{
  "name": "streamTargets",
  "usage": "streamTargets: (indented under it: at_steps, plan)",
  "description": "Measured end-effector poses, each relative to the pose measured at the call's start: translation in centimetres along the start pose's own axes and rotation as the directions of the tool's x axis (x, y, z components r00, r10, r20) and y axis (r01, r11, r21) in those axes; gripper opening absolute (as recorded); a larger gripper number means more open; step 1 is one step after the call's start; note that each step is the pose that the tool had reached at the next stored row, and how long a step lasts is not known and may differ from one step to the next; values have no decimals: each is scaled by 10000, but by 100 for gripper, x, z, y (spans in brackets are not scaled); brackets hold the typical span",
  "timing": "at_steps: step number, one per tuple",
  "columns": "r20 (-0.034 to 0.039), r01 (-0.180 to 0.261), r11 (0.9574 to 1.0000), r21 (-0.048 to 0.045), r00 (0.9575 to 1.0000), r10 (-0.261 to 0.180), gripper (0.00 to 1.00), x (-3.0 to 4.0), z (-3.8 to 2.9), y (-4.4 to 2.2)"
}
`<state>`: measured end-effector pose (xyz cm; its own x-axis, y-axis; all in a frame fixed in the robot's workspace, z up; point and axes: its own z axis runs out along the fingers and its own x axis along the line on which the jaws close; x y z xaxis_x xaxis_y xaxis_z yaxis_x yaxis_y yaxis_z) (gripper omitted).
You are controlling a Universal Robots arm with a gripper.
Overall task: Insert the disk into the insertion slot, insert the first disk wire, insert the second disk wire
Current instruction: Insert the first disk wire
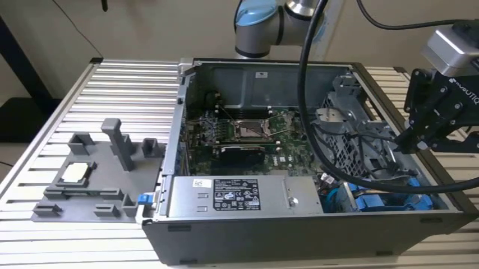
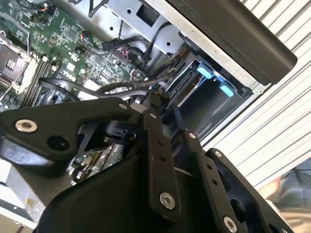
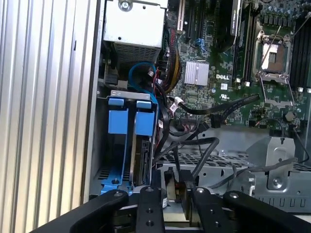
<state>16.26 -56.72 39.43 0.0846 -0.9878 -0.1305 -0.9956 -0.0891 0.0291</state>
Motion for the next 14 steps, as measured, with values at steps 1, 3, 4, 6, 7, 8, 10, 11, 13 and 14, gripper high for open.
streamTargets:
  at_steps: [1,3,4,6,7,8,10,11,13,14]
  plan:
    - [0,0,10000,0,10000,0,24,0,0,0]
    - [0,0,10000,0,10000,0,19,0,0,0]
    - [-1,0,10000,0,10000,0,19,0,0,0]
    - [0,0,10000,0,10000,0,19,0,0,0]
    - [0,0,10000,0,10000,0,19,0,0,-1]
    - [0,0,10000,0,10000,0,19,0,0,-1]
    - [0,0,10000,0,10000,0,19,0,0,-1]
    - [0,0,10000,0,10000,0,19,0,0,-1]
    - [-3,0,10000,0,10000,0,19,0,0,-1]
    - [-34,-1,10000,-2,10000,1,19,0,1,-1]
